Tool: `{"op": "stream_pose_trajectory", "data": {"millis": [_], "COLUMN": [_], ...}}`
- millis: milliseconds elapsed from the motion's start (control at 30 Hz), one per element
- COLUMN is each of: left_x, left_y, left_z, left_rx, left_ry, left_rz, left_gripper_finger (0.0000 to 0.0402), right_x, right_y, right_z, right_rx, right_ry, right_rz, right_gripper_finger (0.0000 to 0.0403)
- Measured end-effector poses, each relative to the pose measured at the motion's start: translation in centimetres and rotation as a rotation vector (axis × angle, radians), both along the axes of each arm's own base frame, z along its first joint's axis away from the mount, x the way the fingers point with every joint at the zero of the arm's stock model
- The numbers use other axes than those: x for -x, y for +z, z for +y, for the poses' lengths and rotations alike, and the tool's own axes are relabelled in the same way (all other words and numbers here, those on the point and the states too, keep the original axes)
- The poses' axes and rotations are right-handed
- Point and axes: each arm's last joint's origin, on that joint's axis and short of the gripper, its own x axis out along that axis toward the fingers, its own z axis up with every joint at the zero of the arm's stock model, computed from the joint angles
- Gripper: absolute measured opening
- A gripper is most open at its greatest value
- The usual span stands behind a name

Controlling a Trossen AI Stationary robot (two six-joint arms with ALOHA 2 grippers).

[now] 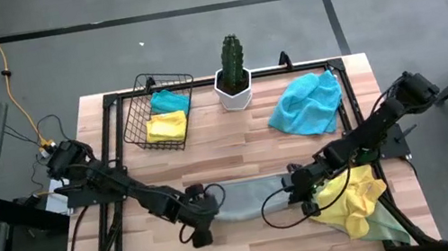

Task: Fold microfiber towels
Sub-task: Fold the gray microfiber towel on the table

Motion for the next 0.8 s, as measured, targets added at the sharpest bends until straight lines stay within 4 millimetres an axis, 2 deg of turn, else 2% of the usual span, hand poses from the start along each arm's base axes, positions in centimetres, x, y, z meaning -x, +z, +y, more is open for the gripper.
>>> {"op": "stream_pose_trajectory", "data": {"millis": [100,400,567,800], "left_x": [0.1,-0.2,-0.3,-0.7], "left_y": [-0.2,-1.0,-1.1,-2.6], "left_z": [1.1,3.8,4.3,4.5], "left_rx": [-0.078,-0.265,-0.269,-0.297], "left_ry": [0.054,0.165,0.179,0.184], "left_rz": [0.028,0.062,0.073,0.108], "left_gripper_finger": [0.0000,0.0000,0.0000,0.0007], "right_x": [0.2,0.5,0.4,0.3], "right_y": [0.5,-0.4,-0.4,-0.4], "right_z": [-0.6,-2.0,-2.3,-2.4], "right_rx": [0.059,0.178,0.239,0.250], "right_ry": [-0.059,-0.199,-0.259,-0.287], "right_rz": [-0.003,0.086,0.060,0.049], "right_gripper_finger": [0.0000,0.0000,0.0000,0.0000]}}
